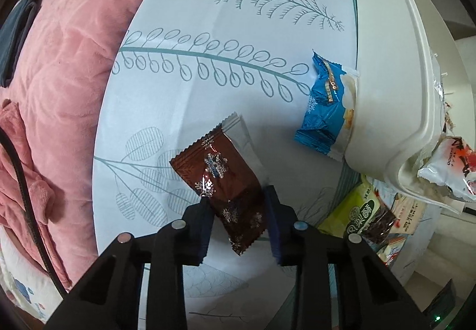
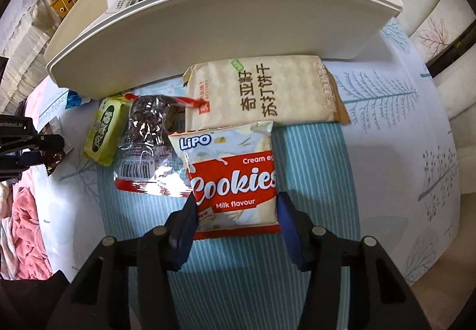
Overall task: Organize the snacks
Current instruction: 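Grasp the brown snowflake packet with left tool while right tool grasps the red Cookies bag, then carry the brown packet to the basket with left tool while right tool carries the Cookies bag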
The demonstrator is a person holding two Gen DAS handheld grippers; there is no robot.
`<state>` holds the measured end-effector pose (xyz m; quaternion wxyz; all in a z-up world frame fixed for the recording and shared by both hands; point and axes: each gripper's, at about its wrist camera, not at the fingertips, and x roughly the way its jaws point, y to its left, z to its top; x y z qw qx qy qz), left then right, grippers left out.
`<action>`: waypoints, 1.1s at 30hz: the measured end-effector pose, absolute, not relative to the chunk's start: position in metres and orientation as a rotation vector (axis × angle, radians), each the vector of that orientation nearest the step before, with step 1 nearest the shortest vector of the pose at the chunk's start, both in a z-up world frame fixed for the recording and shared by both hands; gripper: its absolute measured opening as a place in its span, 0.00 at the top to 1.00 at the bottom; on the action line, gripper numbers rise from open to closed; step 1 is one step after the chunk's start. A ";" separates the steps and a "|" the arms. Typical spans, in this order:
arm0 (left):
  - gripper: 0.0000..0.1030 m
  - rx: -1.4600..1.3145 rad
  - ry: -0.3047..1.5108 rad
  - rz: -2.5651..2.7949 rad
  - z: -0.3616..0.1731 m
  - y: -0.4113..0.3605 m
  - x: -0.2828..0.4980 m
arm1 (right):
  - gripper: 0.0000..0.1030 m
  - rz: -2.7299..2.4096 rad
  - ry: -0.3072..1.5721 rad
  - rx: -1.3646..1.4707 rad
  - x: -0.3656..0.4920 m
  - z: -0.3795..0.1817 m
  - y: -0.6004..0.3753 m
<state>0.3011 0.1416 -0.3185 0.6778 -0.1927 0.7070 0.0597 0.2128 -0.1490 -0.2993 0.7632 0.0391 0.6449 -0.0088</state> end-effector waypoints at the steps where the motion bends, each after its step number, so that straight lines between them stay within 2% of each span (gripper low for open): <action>1: 0.72 -0.443 1.587 0.133 -0.319 0.143 0.300 | 0.52 -0.016 1.402 0.089 0.210 -0.299 -0.148; 14: 0.86 -0.505 1.549 0.126 -0.308 0.165 0.268 | 0.54 0.064 1.356 0.127 0.183 -0.273 -0.130; 25: 0.87 -0.545 1.497 0.115 -0.280 0.185 0.244 | 0.54 0.168 1.272 0.103 0.177 -0.238 -0.123; 33: 0.87 -0.565 1.474 0.068 -0.239 0.177 0.246 | 0.54 0.246 1.196 0.038 0.190 -0.207 -0.117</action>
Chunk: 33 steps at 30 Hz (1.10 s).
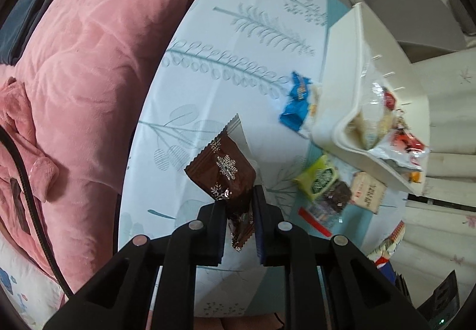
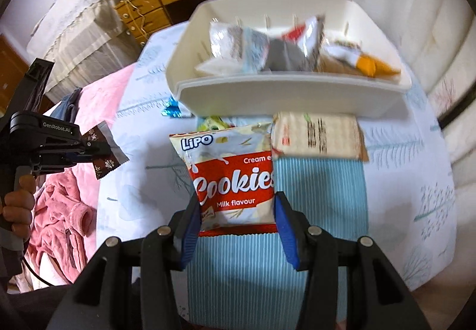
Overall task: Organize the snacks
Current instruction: 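Carry the brown packet to the basket with left tool while right tool carries the Cookies bag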
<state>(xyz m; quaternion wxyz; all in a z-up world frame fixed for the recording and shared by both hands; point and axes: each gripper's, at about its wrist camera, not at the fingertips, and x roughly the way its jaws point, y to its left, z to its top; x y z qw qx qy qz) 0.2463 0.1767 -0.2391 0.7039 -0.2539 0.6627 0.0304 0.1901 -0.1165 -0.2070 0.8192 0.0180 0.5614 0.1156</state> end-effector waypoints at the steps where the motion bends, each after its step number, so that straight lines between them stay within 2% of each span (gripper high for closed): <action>1: 0.87 -0.567 1.470 0.060 -0.234 0.176 0.248 | 0.54 0.254 1.186 0.032 0.193 -0.203 -0.117; 19: 0.87 -0.573 1.504 -0.048 -0.174 0.113 0.302 | 0.54 0.386 1.057 -0.116 0.265 -0.149 -0.149; 33: 0.86 -0.525 1.527 -0.061 -0.178 0.057 0.346 | 0.53 0.414 1.046 -0.171 0.318 -0.155 -0.188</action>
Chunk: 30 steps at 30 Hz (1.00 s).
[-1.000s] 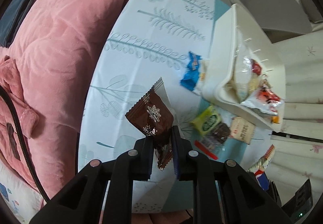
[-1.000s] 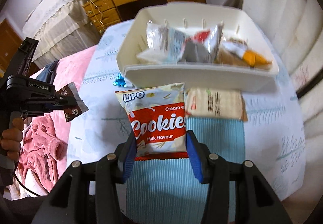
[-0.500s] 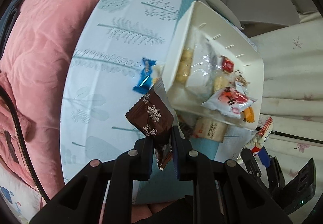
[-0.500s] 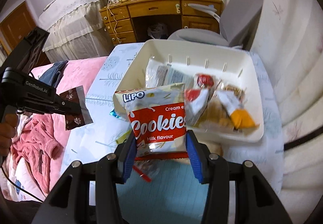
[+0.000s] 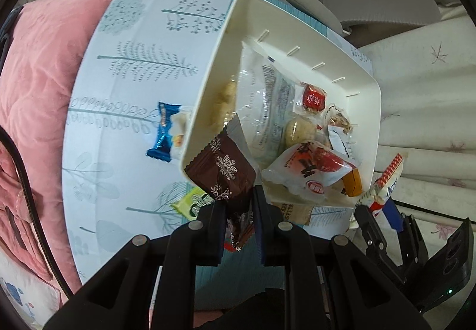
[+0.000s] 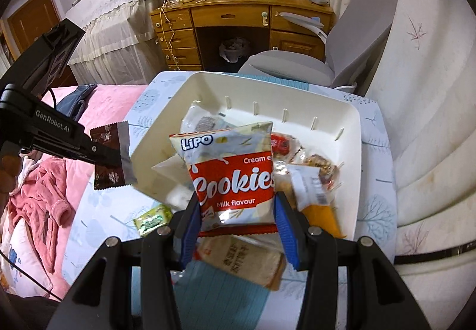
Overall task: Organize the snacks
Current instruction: 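Carry the brown packet to the basket with left tool while right tool carries the Cookies bag, then release the brown packet into the basket with left tool while right tool drops the Cookies bag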
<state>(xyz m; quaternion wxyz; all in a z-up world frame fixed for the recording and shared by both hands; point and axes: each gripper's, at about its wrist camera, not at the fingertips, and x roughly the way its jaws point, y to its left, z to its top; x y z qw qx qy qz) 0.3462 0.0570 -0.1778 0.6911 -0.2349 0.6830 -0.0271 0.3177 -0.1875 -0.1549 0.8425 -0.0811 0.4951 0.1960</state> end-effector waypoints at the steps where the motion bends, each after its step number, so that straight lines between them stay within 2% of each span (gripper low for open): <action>1: 0.86 -0.524 1.527 -0.061 -0.179 0.053 0.347 | 0.53 0.413 1.047 -0.173 0.321 -0.156 -0.190; 9: 0.86 -0.521 1.490 -0.063 -0.180 0.026 0.356 | 0.52 0.415 1.037 -0.161 0.339 -0.162 -0.206; 14: 0.71 -0.485 1.448 -0.061 -0.175 0.014 0.358 | 0.48 0.430 1.056 -0.127 0.344 -0.168 -0.213; 18: 0.68 -0.471 1.431 -0.057 -0.173 0.006 0.353 | 0.41 0.451 1.064 -0.103 0.341 -0.170 -0.219; 23: 0.63 -0.482 1.407 -0.051 -0.169 0.003 0.336 | 0.39 0.467 1.061 -0.088 0.335 -0.169 -0.224; 26: 0.62 -0.491 1.389 -0.049 -0.166 0.002 0.324 | 0.32 0.477 1.053 -0.070 0.327 -0.166 -0.227; 30: 0.57 -0.501 1.361 -0.042 -0.164 0.004 0.305 | 0.31 0.488 1.058 -0.052 0.317 -0.165 -0.230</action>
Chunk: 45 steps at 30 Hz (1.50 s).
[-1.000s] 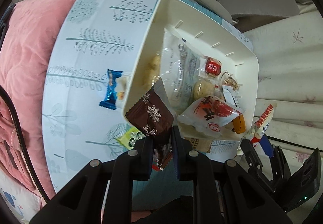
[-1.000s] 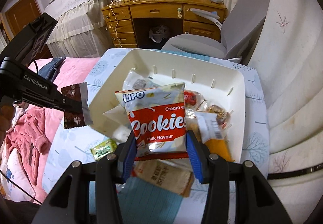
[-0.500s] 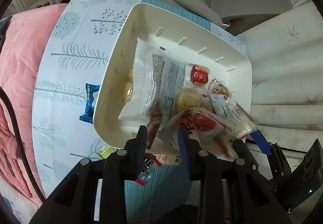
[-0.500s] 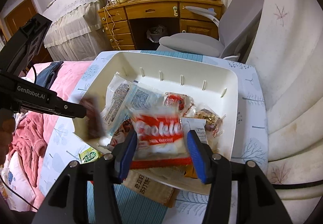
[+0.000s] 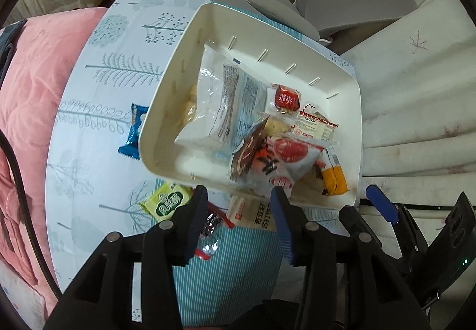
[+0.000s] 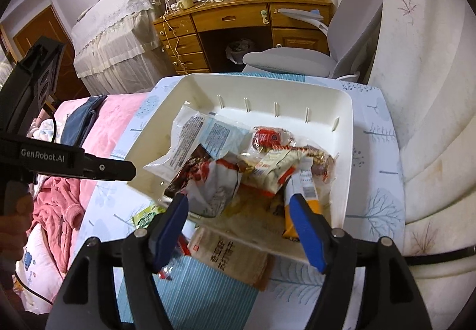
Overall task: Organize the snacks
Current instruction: 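Move both tools toward the beige biscuit bag and green pastry pack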
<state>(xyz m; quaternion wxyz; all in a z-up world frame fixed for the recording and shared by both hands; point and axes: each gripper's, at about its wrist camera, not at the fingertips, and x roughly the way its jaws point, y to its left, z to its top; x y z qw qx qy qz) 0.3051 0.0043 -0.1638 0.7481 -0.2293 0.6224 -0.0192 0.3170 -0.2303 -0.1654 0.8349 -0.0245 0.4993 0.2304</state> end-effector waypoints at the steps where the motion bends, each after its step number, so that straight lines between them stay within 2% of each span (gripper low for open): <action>1: 0.57 -0.507 1.355 -0.040 -0.163 0.005 0.301 | 0.31 0.490 1.060 -0.046 0.314 -0.166 -0.232; 12: 0.51 -0.556 1.363 -0.012 -0.181 0.007 0.255 | 0.28 0.521 1.057 -0.029 0.275 -0.179 -0.246; 27: 0.34 -0.535 1.322 -0.010 -0.228 -0.011 0.229 | 0.28 0.563 0.944 -0.133 0.242 -0.210 -0.254; 31: 0.31 -0.500 1.319 -0.017 -0.242 -0.021 0.230 | 0.18 0.580 0.937 -0.169 0.239 -0.223 -0.252; 45: 0.30 -0.389 1.358 0.034 -0.293 -0.039 0.250 | 0.17 0.610 0.963 -0.300 0.244 -0.274 -0.243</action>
